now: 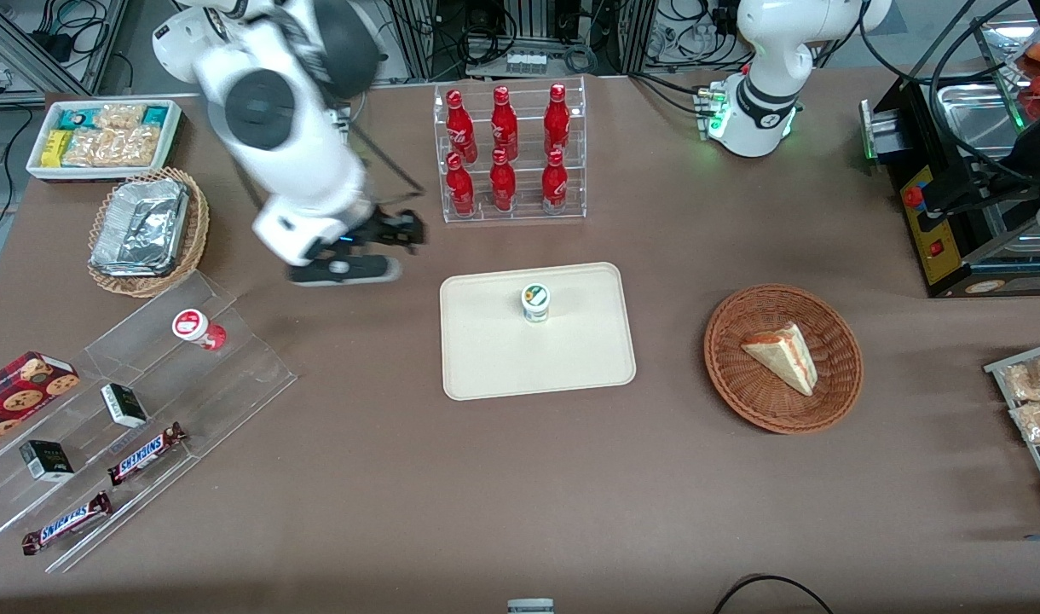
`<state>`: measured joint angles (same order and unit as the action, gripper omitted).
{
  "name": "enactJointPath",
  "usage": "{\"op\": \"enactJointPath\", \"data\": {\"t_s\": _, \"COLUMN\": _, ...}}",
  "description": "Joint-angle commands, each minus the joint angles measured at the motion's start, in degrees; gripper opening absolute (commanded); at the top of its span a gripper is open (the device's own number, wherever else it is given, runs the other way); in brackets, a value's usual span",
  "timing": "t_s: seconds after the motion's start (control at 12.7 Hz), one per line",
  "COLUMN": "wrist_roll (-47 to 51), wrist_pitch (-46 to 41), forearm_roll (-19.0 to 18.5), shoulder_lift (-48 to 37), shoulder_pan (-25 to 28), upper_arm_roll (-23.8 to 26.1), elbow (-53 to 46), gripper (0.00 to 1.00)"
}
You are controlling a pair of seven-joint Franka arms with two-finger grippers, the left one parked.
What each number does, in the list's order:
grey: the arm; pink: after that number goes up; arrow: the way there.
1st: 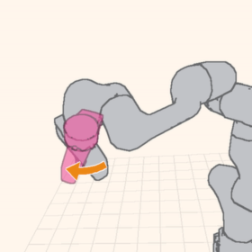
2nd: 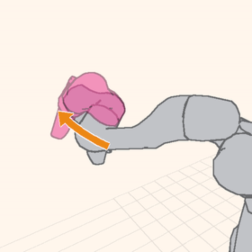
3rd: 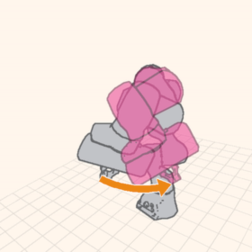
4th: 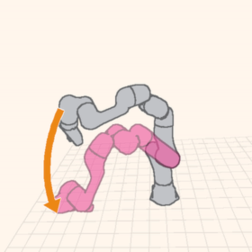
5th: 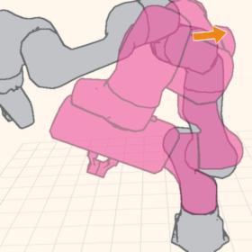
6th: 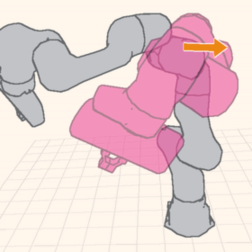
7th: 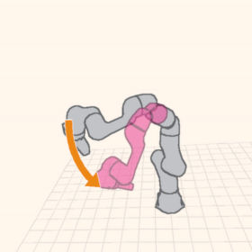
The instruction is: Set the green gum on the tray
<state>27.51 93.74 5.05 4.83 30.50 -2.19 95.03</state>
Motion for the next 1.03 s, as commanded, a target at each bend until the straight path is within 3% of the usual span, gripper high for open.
{"op": "enactJointPath", "data": {"t_s": 0.0, "wrist_roll": -4.7, "wrist_pitch": -4.0, "forearm_roll": -0.6, "shoulder_lift": -6.6, "shoulder_pan": -7.2, "upper_arm_roll": 0.4, "elbow": 3.9, "gripper": 1.0}}
{"op": "enactJointPath", "data": {"t_s": 0.39, "wrist_roll": -15.3, "wrist_pitch": -8.9, "forearm_roll": -0.7, "shoulder_lift": -8.8, "shoulder_pan": -20.6, "upper_arm_roll": -0.1, "elbow": 1.7, "gripper": 1.0}}
{"op": "enactJointPath", "data": {"t_s": 0.71, "wrist_roll": -21.5, "wrist_pitch": -8.8, "forearm_roll": -1.2, "shoulder_lift": -6.6, "shoulder_pan": -27.0, "upper_arm_roll": -1.1, "elbow": -1.2, "gripper": 1.0}}
{"op": "enactJointPath", "data": {"t_s": 0.95, "wrist_roll": -25.3, "wrist_pitch": -8.8, "forearm_roll": -3.9, "shoulder_lift": -4.2, "shoulder_pan": -29.1, "upper_arm_roll": -1.3, "elbow": -3.6, "gripper": 1.0}}
